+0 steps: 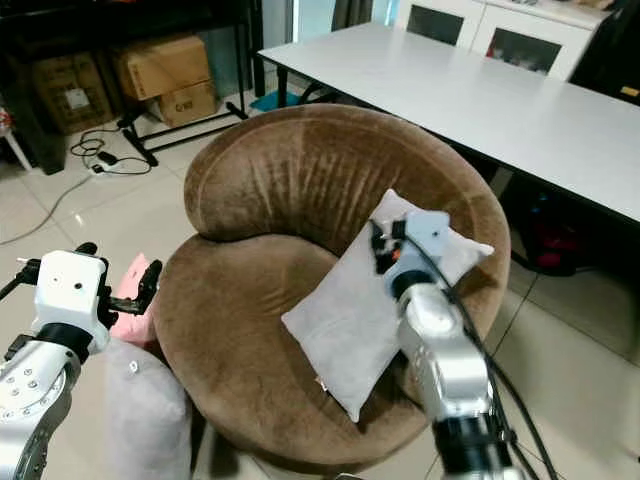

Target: Move the pillow to the sofa from floor

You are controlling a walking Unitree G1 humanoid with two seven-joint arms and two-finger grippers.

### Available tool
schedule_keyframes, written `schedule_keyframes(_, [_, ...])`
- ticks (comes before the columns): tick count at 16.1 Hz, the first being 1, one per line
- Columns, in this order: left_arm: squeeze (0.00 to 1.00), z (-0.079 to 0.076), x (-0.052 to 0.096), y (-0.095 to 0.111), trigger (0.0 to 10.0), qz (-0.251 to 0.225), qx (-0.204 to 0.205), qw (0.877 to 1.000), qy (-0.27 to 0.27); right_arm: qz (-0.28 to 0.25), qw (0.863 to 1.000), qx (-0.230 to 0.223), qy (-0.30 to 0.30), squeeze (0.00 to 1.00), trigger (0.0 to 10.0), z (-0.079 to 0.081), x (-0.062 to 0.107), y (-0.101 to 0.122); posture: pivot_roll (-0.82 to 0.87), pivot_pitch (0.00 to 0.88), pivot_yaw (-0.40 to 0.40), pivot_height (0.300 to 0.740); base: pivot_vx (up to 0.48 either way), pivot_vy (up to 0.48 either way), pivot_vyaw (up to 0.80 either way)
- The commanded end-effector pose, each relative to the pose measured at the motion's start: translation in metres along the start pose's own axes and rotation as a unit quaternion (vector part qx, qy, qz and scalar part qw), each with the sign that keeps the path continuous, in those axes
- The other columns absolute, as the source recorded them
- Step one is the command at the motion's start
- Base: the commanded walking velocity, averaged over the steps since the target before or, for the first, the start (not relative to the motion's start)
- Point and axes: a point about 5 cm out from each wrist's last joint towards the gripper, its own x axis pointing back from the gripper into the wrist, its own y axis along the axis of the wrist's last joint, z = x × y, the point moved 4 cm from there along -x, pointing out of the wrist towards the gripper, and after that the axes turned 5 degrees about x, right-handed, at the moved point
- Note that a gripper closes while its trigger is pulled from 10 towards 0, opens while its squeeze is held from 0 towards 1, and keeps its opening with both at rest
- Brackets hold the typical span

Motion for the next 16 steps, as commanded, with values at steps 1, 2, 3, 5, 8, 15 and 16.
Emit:
schedule_keyframes(1, [0.0,-0.002,0.001,0.007,10.0,-0.016,-0.003,1.0,0.002,-0.01,1.0,0.001,0.011,0.0,10.0,0.005,0.001,0.008,-0.02,0.0,-0.05,0.74,0.0,0.0,0.0])
schedule_keyframes(2, [0.0,-0.003,0.001,0.007,10.0,-0.022,0.0,1.0,0.007,-0.004,1.0,-0.005,0.014,0.0,10.0,0.008,0.006,0.009,-0.02,0.0,-0.05,0.74,0.0,0.0,0.0])
schedule_keyframes(3, [0.0,-0.004,0.001,0.007,10.0,-0.023,0.0,1.0,0.008,-0.002,1.0,-0.008,0.019,0.0,10.0,0.009,0.007,0.009,-0.02,0.0,-0.052,0.74,0.0,0.0,0.0])
schedule_keyframes(5, [0.0,-0.005,0.001,0.007,10.0,-0.025,0.002,1.0,0.011,0.002,0.999,-0.007,0.037,0.0,10.0,0.013,0.01,0.009,-0.02,0.0,-0.054,0.74,0.0,0.0,0.0])
schedule_keyframes(8, [0.0,-0.006,0.002,0.006,10.0,-0.027,0.004,1.0,0.013,0.011,0.998,0.008,0.055,0.0,10.0,0.018,0.011,0.007,-0.01,0.0,-0.062,0.74,0.0,0.0,0.0])
schedule_keyframes(15, [0.0,-0.007,0.002,0.004,10.0,-0.029,-0.001,1.0,0.012,0.021,0.998,0.013,0.063,0.0,10.0,0.02,0.013,0.004,-0.01,0.0,-0.061,0.74,0.0,0.0,0.0])
schedule_keyframes(16, [0.0,-0.007,0.002,0.003,10.0,-0.029,0.0,1.0,0.012,0.023,0.998,0.015,0.061,0.0,10.0,0.019,0.013,0.004,-0.01,0.0,-0.064,0.74,-0.255,0.0,0.0])
